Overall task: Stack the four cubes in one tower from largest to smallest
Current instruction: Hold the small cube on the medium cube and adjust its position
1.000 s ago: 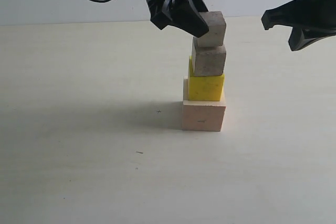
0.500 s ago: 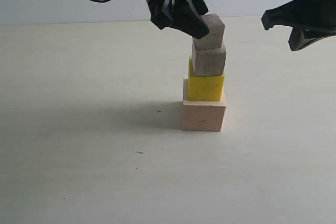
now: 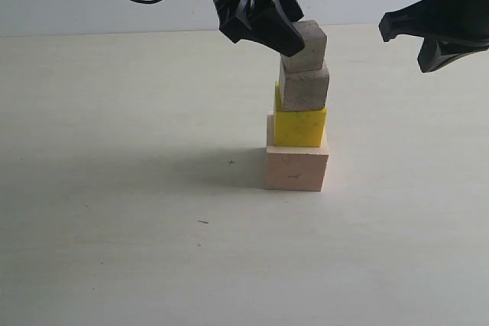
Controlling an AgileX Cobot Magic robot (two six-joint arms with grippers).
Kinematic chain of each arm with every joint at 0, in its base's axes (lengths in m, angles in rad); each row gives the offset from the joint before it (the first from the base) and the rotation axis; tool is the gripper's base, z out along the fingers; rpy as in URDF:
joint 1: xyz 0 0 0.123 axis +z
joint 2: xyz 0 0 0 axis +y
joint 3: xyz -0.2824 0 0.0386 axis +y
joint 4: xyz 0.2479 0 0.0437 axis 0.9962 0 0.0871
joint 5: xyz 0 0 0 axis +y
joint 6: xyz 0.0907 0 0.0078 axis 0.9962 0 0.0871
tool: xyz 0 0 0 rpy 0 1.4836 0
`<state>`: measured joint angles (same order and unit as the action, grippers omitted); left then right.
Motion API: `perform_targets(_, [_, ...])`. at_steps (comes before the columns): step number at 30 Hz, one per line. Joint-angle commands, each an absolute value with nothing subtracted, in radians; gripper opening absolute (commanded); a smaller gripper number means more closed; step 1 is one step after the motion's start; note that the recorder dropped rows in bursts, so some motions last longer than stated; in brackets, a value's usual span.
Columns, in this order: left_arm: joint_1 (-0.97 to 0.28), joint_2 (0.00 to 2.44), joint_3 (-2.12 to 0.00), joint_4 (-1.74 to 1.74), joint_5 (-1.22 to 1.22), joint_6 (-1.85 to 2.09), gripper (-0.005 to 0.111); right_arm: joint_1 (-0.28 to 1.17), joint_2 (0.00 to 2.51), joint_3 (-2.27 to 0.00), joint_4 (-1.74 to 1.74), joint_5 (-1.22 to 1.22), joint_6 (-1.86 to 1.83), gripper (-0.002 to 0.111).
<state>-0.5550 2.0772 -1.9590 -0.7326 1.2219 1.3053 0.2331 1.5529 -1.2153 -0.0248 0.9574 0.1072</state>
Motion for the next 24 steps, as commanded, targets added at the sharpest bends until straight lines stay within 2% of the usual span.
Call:
perform_targets(1, [-0.557, 2.073, -1.967, -0.746, 1.221, 1.299, 0.057, 0.23, 1.545, -1.214, -0.026, 0.947, 0.106, 0.0])
perform_targets(8, [-0.557, 2.073, -1.967, -0.746, 1.221, 1.24, 0.063, 0.23, 1.545, -1.214, -0.026, 0.945, 0.106, 0.0])
perform_targets(24, [-0.557, 2.109, -1.967, -0.751, 1.192, 1.166, 0.062, 0.23, 1.545, -1.214, -0.026, 0.944, 0.106, 0.0])
